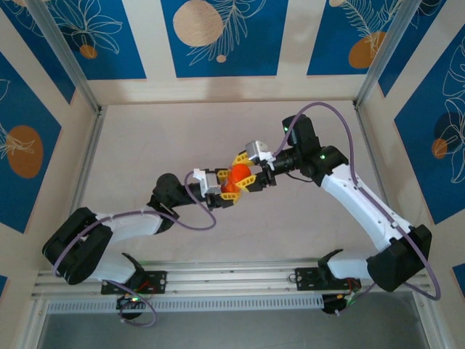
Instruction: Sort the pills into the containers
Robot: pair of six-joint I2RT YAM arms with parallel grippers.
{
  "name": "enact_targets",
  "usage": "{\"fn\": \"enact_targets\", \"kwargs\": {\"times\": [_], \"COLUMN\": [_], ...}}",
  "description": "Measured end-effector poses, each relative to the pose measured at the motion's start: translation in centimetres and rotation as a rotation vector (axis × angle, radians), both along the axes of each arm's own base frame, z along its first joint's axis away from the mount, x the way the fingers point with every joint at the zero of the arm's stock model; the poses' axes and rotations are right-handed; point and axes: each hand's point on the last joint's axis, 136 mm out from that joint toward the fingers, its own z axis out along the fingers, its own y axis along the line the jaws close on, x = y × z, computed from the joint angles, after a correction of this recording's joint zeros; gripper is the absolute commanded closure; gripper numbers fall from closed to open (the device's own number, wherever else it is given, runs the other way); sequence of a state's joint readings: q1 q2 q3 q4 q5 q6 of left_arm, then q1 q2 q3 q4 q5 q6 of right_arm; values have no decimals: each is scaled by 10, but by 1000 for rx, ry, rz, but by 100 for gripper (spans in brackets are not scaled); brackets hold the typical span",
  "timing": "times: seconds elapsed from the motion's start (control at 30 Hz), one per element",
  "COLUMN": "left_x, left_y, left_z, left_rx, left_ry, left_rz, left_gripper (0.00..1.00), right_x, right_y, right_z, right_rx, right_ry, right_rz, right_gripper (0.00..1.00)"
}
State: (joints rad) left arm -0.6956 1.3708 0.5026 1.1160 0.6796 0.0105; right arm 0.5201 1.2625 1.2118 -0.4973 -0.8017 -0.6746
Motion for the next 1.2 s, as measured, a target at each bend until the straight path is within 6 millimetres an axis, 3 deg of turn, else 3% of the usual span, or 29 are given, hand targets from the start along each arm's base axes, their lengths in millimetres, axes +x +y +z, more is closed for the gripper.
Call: {"fn": "enact_targets", "kwargs": {"times": [0.23,0.53,0.67,0.93,1.1,1.2], "left_x": [15,44,50,49,47,46], "left_y": [8,18,20,19,18,18], "left_z": [-2,-14,-21,-21,-19,-17], "left_rx": [33,107,152,190,192,182], "left_ry": [21,59,60,-2,-25,-32], "left_rz": [106,272,316,349,349,349], "left_gripper": [100,100,100,100,100,100], "right_x": [21,68,77,83,85,86], "right_y": [11,10,3,-8,-13,-15], "right_z": [-1,-16,-26,-39,-43,-42], "right_rx": [-7,-13,8,82,121,133], "right_ry": [96,448,642,890,963,976], "right_rz": [-253,-752,-931,-1158,-1233,-1247], "right_gripper": [57,53,51,30,26,18]}}
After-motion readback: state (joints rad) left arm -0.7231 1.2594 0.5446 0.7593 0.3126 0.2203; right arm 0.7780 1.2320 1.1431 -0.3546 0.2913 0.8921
